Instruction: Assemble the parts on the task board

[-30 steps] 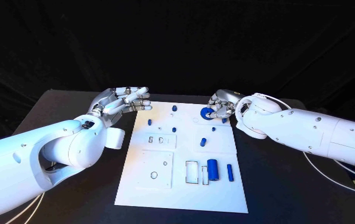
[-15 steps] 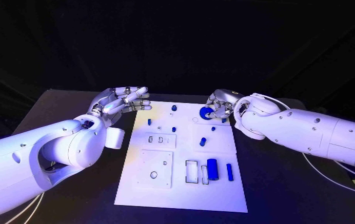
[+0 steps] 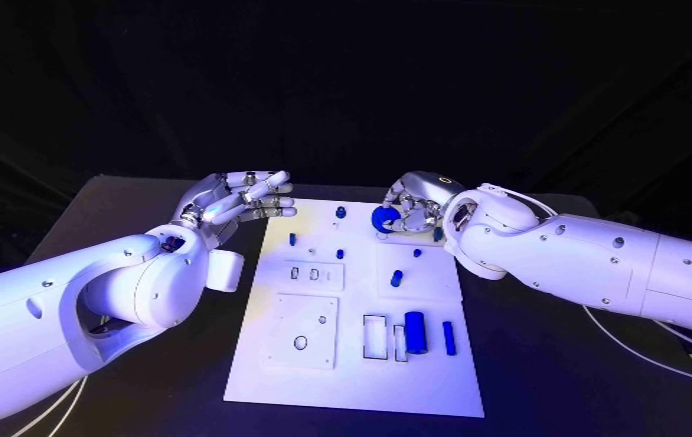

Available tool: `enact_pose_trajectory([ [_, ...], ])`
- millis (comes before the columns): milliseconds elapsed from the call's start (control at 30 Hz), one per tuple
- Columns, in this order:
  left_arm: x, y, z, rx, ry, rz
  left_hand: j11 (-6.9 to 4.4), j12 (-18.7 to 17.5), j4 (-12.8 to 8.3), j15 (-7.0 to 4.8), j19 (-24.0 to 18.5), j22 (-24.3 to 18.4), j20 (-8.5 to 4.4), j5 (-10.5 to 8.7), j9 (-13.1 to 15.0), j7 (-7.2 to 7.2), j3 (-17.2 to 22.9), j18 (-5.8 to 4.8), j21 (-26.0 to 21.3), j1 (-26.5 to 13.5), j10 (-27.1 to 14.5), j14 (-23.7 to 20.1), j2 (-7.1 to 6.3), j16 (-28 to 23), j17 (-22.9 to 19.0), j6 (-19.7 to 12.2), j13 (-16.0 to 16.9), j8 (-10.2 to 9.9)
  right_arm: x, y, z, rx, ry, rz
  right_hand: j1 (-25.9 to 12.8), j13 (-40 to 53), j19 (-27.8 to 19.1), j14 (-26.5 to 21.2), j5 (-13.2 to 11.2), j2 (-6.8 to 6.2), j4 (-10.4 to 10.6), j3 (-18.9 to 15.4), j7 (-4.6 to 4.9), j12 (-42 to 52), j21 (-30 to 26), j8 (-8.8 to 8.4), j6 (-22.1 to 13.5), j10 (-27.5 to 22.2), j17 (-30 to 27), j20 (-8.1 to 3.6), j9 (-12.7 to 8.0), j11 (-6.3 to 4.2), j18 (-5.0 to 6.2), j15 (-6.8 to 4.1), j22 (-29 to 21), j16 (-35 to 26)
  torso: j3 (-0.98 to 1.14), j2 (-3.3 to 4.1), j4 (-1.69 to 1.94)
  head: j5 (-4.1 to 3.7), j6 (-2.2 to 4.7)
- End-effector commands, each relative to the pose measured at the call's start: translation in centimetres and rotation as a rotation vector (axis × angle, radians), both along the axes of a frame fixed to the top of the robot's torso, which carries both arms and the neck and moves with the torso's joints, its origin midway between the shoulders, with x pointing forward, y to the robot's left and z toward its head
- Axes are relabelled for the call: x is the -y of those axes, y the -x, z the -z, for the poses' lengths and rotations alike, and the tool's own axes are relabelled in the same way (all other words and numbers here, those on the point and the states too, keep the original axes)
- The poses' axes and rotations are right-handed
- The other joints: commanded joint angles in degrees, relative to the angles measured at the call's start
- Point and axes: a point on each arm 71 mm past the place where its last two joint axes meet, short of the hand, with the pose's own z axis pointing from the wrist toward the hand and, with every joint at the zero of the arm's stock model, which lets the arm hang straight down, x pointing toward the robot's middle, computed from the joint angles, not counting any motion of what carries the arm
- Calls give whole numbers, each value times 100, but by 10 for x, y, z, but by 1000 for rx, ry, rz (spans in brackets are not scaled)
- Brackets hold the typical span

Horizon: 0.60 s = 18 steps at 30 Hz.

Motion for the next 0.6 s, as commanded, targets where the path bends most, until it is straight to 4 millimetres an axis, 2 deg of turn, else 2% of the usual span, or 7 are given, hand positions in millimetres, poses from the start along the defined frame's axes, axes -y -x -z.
enact_pose_trajectory([
  [33, 3, 1, -1, 4, 10, 22, 6, -23, -19, 10, -30, 9, -2, 4, -1, 27, 8, 16, 25, 8, -3, 10, 45, -18, 7, -4, 4, -38, -13, 3, -5, 43, 15, -22, -52, 10, 47, 446, 24, -16, -11, 36, -44, 29, 19, 12, 50, 45, 730, -9, 98, -16, -87, -37, 517, 37, -4, 1, 2, 5, 12],
  [133, 4, 1, -1, 4, 11, 25, 7, -24, -20, 10, -31, 10, -2, 4, -1, 27, 8, 16, 26, 9, -4, 9, 46, -20, 7, -5, 4, -40, -28, 5, -7, 51, 18, -46, -55, 18, 62, 446, 26, -19, -10, 39, -44, 36, 36, 13, 53, 52, 732, -9, 99, -17, -93, -37, 539, 38, -6, 2, 14, 13, 12],
  [267, 5, 1, -1, 3, 11, 27, 7, -26, -22, 11, -33, 10, -2, 4, -1, 28, 9, 16, 26, 10, -6, 8, 47, -22, 8, -6, 4, -42, -46, 3, -7, 59, 26, -64, -59, 23, 70, 448, 29, -21, -7, 43, -45, 41, 45, 13, 56, 57, 739, -10, 100, -18, -95, -38, 550, 41, -8, 4, 9, 16, 6],
  [600, 8, 1, -2, 3, 13, 32, 8, -28, -23, 12, -35, 10, -1, 4, -1, 28, 9, 16, 27, 11, -8, 6, 48, -25, 10, -8, 4, -44, -75, -5, 2, 58, 57, -62, -47, 20, 68, 445, 106, -22, -18, 136, -51, 31, 39, 5, 61, 53, 728, -17, 109, -26, -93, -45, 548, 37, 0, 8, 11, 22, -6],
])
